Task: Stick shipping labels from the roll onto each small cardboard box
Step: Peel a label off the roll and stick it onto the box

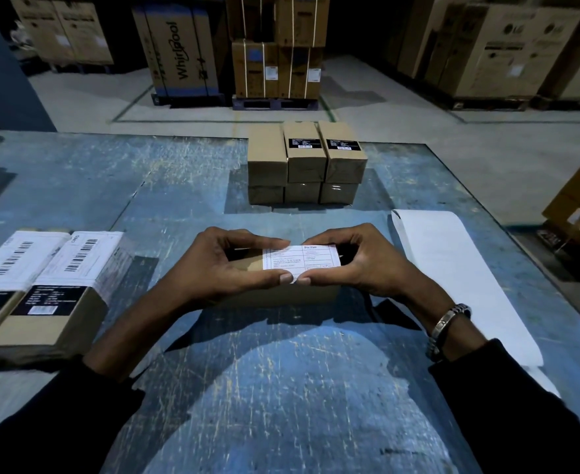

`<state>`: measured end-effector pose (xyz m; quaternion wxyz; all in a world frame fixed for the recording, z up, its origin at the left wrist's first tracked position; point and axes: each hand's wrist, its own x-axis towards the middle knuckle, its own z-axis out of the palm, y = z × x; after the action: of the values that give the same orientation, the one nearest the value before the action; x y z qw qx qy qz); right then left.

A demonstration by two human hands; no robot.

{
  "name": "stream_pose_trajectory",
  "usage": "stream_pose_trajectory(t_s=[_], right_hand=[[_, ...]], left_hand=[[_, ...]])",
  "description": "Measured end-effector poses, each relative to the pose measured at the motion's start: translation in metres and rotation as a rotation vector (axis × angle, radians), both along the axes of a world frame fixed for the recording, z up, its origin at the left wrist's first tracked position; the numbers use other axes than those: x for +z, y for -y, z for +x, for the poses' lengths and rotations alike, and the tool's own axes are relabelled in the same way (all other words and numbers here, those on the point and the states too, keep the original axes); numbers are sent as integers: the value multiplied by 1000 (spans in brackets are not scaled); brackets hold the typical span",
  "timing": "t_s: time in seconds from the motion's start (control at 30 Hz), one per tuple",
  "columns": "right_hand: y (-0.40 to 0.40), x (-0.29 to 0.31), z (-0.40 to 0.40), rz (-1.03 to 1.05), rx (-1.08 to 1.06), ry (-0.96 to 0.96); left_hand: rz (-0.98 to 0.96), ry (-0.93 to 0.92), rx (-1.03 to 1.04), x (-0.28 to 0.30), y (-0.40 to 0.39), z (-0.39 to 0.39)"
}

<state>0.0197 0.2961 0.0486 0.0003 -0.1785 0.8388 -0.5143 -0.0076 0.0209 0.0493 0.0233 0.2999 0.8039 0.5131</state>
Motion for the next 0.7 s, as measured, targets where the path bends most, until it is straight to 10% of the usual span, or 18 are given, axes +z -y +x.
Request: stream_pose_trajectory(t_s=[0.37, 0.7], right_hand=[[1, 3, 5, 111, -7, -120], [-11, 4, 2, 19, 180, 176]], left_hand=[[-15, -287, -10, -12, 2, 2], [-63, -203, -98, -14, 10, -10]])
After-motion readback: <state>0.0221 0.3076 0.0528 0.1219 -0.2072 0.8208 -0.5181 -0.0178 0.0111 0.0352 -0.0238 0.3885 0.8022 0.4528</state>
